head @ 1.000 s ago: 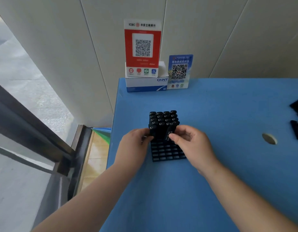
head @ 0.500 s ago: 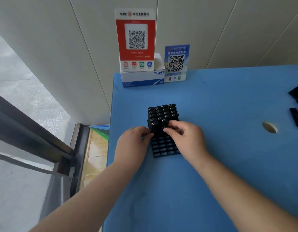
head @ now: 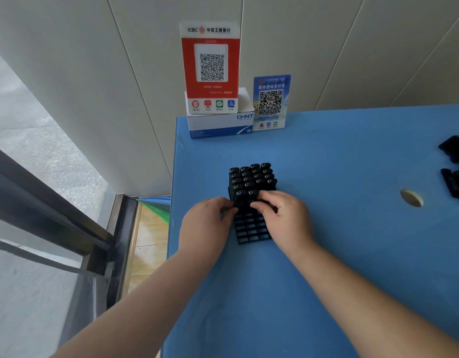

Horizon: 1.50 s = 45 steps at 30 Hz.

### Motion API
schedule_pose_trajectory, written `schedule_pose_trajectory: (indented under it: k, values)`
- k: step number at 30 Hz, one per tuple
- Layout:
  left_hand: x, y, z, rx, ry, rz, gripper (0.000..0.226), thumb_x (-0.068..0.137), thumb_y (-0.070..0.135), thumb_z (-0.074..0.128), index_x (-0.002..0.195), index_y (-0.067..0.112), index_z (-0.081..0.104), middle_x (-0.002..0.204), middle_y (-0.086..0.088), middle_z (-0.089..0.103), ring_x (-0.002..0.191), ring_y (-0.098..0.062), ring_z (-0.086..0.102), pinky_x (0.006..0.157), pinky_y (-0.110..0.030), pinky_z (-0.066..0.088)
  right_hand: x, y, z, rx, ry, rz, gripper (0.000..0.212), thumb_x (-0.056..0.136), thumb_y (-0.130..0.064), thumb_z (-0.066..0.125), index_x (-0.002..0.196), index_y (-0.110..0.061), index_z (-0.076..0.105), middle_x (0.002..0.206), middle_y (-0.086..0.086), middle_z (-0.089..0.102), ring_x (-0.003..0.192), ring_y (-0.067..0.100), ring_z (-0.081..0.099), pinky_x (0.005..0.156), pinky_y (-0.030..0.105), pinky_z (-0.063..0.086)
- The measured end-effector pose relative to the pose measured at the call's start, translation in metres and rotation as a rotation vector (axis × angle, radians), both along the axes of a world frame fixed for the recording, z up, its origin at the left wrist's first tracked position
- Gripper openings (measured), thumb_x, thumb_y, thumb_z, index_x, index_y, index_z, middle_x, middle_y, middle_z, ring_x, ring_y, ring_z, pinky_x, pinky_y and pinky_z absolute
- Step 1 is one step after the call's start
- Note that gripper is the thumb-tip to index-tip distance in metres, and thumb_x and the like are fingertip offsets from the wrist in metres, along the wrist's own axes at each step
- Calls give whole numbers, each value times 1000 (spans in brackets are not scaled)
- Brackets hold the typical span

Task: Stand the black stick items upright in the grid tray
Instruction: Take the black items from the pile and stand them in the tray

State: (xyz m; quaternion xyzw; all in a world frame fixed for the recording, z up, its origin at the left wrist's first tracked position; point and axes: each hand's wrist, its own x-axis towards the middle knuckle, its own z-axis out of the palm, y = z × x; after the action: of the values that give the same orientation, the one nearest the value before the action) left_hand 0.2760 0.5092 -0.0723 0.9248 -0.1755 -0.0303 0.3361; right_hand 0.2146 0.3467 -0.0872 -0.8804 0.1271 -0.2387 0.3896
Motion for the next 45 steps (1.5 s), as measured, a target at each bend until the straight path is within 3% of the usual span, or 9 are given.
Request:
schedule_pose_trajectory:
  k: [3,7,12,16,20,25,30,38,45]
  values:
    - [1,0,1,-6,17,-8,17,93,35,64,105,27,73,98,10,73,93,-14,65,78,-28,49,1,1,1,-34,25,4,12,86,-19,74,96,-25,77,89,-18,72,82,0,63,72,12,46]
    - [0,2,3,-17,44,0,13,91,37,65,100,31,72,93,14,73,89,-11,66,79,-30,52,-1,-2,3,-43,103,-25,5,86,-22,76,90,-25,77,75,-22,62,73,-6,57,64,11,39]
    - [-9,7,8,-22,63,-27,9,90,36,66,98,33,68,91,18,71,86,-4,66,78,-32,55,-22,-19,10,14,208,-67,22,84,-25,79,105,-24,75,83,-26,64,77,-6,58,65,3,38]
    - [-15,6,20,81,45,-77,11,90,42,61,97,35,65,89,20,69,86,-5,65,77,-31,53,-48,-42,24,-20,257,-52,24,85,-29,77,108,-30,71,95,-23,64,84,-5,60,77,21,49]
    - [-27,-5,41,252,21,-191,17,90,48,53,89,35,63,81,17,69,79,-9,65,72,-32,56,-74,-61,40,-78,303,-65,31,85,-27,79,114,-23,70,104,-16,64,93,0,60,89,33,53]
    - [-53,-43,61,203,-192,-359,18,92,42,56,103,31,65,103,17,62,97,-9,58,75,-28,50,-118,-83,63,-174,298,-176,45,82,-30,81,123,-21,66,113,-9,62,105,8,59,97,30,49]
    - [-83,-94,70,267,-355,-513,46,93,45,55,132,21,56,130,5,56,122,-20,50,102,-32,41,-179,-121,82,-321,370,-326,52,83,-40,76,131,-28,59,128,-12,55,123,13,52,100,30,45]
    - [-146,-177,77,358,-419,-659,49,92,48,53,133,21,51,129,4,54,121,-22,50,98,-37,46,-282,-188,86,-316,464,-514,54,85,-43,74,133,-26,57,128,-7,57,123,19,52,99,36,46]
    - [-229,-255,85,332,-440,-706,49,93,48,50,136,22,48,132,4,53,123,-22,48,99,-36,44,-365,-251,95,-349,495,-522,56,87,-46,69,137,-27,52,130,-9,54,125,17,49,100,31,43]
